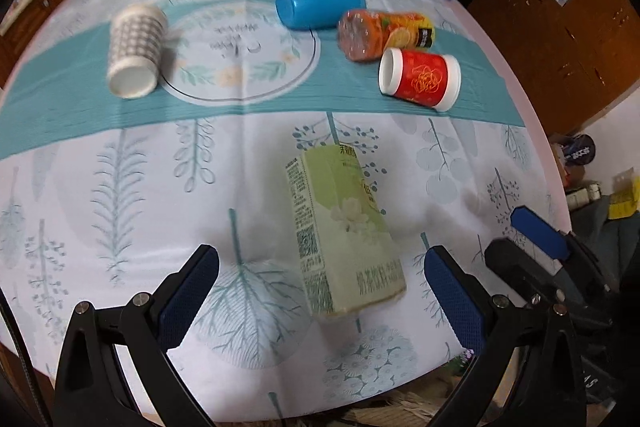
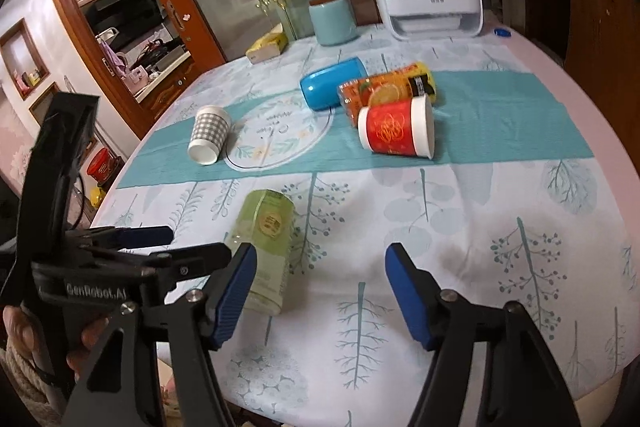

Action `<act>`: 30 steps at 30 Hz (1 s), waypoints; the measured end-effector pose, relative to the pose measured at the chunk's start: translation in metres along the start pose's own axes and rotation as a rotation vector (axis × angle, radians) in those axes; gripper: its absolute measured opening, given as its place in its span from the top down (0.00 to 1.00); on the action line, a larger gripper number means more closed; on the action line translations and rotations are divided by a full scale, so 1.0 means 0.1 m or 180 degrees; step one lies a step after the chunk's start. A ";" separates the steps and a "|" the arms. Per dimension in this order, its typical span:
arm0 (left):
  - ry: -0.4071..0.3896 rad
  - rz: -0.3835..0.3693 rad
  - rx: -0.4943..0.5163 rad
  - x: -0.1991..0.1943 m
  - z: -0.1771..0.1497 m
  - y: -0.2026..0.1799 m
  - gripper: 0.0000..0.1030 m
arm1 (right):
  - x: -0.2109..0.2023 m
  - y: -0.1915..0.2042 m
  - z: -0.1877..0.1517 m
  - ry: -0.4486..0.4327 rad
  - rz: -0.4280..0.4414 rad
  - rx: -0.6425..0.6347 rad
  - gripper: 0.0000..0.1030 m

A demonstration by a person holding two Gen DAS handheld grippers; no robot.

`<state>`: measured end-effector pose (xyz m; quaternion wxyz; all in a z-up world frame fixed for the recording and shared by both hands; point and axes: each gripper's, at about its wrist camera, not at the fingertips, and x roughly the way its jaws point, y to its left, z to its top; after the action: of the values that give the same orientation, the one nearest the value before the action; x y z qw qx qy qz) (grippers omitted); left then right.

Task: Flip cup upright
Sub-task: 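Close the left tool around the lying green cup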

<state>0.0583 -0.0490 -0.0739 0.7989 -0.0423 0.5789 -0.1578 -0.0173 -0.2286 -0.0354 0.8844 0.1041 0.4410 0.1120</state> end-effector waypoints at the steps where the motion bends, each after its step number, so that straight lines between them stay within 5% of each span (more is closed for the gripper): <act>1: 0.0047 -0.0023 -0.0015 0.04 0.04 0.01 0.01 | 0.03 -0.02 0.00 0.0022 0.0011 0.0011 0.35; 14: 0.0896 -0.0352 -0.0170 0.66 0.42 0.11 0.05 | 0.41 -0.14 -0.06 0.0379 0.0238 0.0103 0.42; 19: 0.1199 -0.0483 -0.0239 0.84 0.46 0.09 0.15 | 0.45 -0.16 -0.05 0.0392 0.0307 0.0124 0.42; 24: 0.1372 -0.0562 -0.0279 0.94 0.46 0.06 0.41 | 0.51 -0.19 -0.05 0.0435 0.0344 0.0154 0.42; 30: 0.1110 -0.0450 -0.0106 0.76 0.50 -0.06 0.42 | 0.52 -0.20 -0.06 0.0443 0.0359 0.0162 0.42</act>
<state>0.1256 -0.0828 -0.1250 0.6725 -0.0681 0.7067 -0.2089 0.0104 -0.2318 -0.0841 0.8410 0.1432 0.4975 0.1573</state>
